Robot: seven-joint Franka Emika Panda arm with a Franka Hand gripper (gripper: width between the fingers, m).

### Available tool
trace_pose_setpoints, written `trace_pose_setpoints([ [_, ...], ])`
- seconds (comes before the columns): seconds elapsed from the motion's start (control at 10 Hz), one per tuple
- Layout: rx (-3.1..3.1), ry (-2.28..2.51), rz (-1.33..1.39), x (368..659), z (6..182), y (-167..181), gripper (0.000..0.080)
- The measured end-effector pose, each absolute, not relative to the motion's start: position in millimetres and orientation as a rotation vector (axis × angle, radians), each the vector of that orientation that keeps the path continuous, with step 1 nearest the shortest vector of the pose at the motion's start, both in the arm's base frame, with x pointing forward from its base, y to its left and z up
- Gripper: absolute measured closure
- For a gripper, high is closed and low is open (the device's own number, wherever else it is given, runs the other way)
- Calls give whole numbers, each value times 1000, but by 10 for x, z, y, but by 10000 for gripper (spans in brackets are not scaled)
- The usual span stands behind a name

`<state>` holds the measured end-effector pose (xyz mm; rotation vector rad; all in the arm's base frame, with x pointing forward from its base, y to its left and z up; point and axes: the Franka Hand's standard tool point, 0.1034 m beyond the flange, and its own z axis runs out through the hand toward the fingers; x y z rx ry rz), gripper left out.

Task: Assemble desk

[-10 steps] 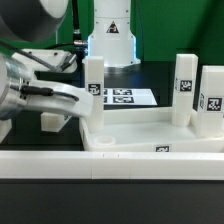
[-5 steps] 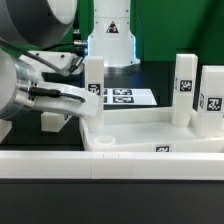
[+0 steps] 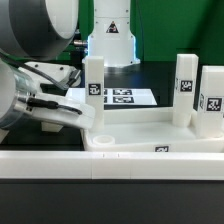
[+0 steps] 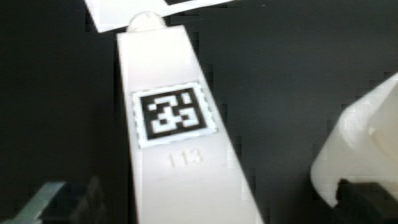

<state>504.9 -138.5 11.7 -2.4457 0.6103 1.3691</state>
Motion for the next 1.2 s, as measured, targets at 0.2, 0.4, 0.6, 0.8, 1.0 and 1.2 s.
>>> trace_pose_setpoints([
  [0.2, -2448, 616, 1368, 5053, 114, -1387, 261],
  [0.4, -2447, 618, 1366, 5052, 115, -1399, 512],
  [0.6, -2446, 619, 1365, 5051, 115, -1407, 512],
  [0.8, -2446, 616, 1360, 5050, 116, -1424, 512],
  [1.0, -2445, 590, 1329, 5053, 189, -1536, 512],
  [1.2, -2430, 550, 1318, 5087, 498, -1581, 511],
])
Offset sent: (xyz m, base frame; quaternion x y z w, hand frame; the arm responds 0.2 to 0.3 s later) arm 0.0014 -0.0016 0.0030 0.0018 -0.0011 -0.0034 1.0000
